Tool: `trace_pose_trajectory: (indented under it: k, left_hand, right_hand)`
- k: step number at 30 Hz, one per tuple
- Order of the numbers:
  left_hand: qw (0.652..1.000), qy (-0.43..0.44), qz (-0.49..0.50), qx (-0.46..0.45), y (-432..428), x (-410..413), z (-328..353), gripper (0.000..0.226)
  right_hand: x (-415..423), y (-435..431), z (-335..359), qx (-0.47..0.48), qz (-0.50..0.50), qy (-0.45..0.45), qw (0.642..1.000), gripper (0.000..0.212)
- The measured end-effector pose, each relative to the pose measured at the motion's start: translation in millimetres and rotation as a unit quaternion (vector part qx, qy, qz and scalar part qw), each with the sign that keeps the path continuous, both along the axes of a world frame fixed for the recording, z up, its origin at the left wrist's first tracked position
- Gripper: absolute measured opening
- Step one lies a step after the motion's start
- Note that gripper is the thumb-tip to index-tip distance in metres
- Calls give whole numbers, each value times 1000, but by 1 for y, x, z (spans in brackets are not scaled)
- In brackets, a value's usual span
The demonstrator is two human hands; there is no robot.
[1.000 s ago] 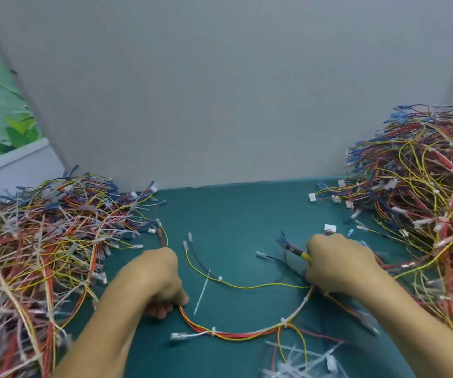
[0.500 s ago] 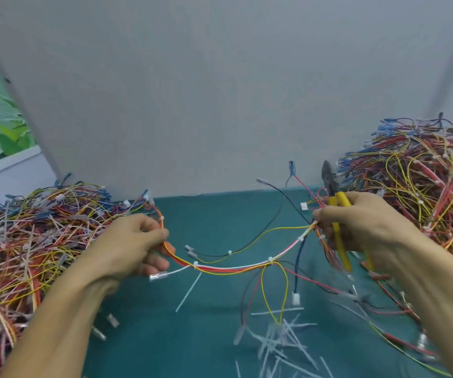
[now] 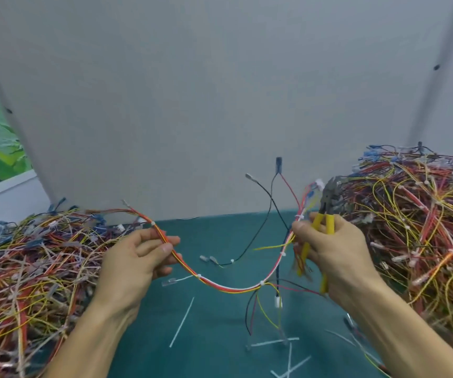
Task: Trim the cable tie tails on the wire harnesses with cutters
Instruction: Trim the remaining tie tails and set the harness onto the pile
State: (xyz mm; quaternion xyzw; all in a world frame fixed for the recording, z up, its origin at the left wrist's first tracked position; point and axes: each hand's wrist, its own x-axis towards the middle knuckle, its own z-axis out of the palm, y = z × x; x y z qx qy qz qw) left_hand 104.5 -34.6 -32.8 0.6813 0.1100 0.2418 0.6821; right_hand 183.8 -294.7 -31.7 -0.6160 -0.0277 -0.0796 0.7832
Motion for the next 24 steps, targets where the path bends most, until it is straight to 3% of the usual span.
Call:
trace_pose_trajectory:
  k: [8,24]
  left_hand:
    - [1000,-18,-11,-20,-1,3,2,24]
    - [998,-23,-56,-13,-6,6,2,26]
  right_hand:
    - [-8,2,5,11,110,-33,993,21]
    - [-10,6,0,-10,170,-28,985,24]
